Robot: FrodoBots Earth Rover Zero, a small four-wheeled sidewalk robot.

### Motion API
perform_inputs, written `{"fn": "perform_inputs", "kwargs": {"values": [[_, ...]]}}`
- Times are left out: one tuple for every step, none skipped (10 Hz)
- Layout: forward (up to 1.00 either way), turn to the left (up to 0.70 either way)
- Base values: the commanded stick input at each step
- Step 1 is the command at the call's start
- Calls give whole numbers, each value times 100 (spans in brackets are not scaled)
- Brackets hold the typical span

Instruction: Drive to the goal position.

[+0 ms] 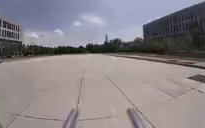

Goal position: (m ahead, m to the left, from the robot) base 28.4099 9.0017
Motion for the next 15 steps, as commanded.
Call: {"fn": "perform_inputs", "kwargs": {"values": [[70, 0], [70, 0], [70, 0], [70, 0], [70, 0], [70, 0], [70, 0], [70, 0], [70, 0], [70, 0], [70, 0], [70, 0], [70, 0], [70, 0], [70, 0]]}}
